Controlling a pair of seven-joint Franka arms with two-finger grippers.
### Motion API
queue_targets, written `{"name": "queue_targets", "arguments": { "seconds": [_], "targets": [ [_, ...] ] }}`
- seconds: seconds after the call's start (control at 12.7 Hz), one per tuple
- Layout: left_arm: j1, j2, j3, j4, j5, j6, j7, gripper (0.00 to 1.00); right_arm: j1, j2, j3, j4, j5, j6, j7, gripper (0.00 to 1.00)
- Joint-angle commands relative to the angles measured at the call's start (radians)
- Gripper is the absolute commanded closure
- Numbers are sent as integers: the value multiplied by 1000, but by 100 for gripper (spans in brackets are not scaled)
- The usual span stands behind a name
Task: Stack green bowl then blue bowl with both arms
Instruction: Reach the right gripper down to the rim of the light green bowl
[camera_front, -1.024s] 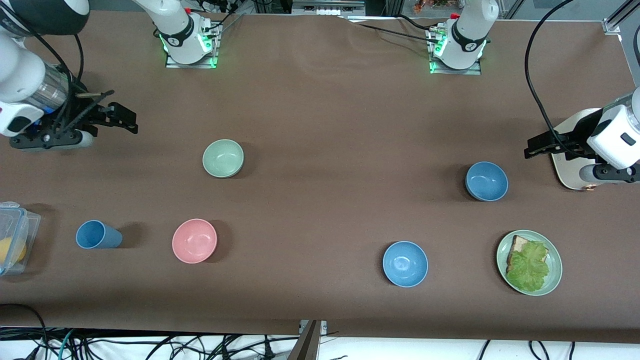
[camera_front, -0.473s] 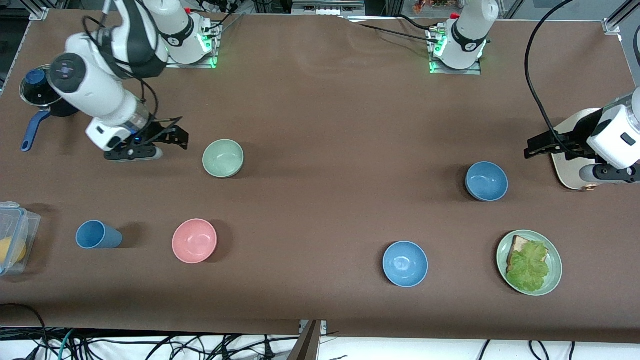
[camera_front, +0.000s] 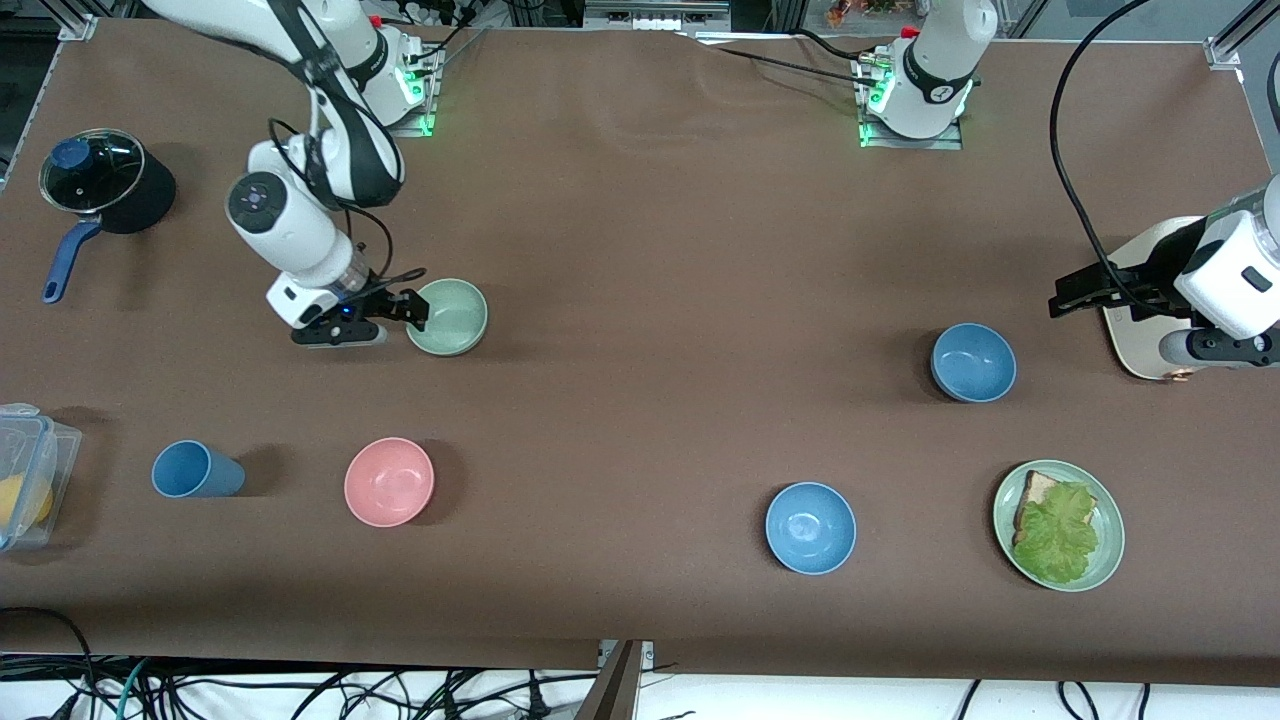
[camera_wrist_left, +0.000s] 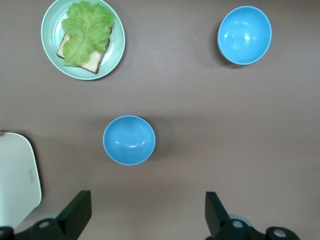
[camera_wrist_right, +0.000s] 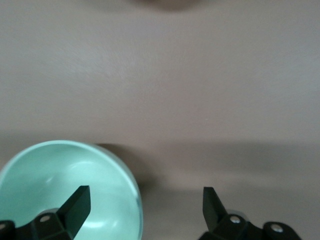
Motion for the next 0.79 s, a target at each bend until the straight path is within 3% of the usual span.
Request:
{"name": "queue_targets", "arguments": {
  "seconds": [0.0,0.08,0.16,0.32,0.39,0.71],
  "targets": [
    [-1,2,-2,12,21,-8,22,0,6,37,1,-3,11,51,18,10],
    [-1,2,-2,12,21,-8,20,0,6,35,3,-3,11,46,29,20],
    [-1,2,-2,12,21,-8,20,0,6,35,3,-3,10,46,30,37],
    [-1,2,-2,12,21,-8,20,0,6,29,4,3,9,40,49,88],
    [-1,2,-2,12,21,-8,20,0,7,28,23,6,9,37,72,100],
    [-1,2,-2,12,20,-8,20,0,17,26,46,59,8,-4,121,100]
  ]
}}
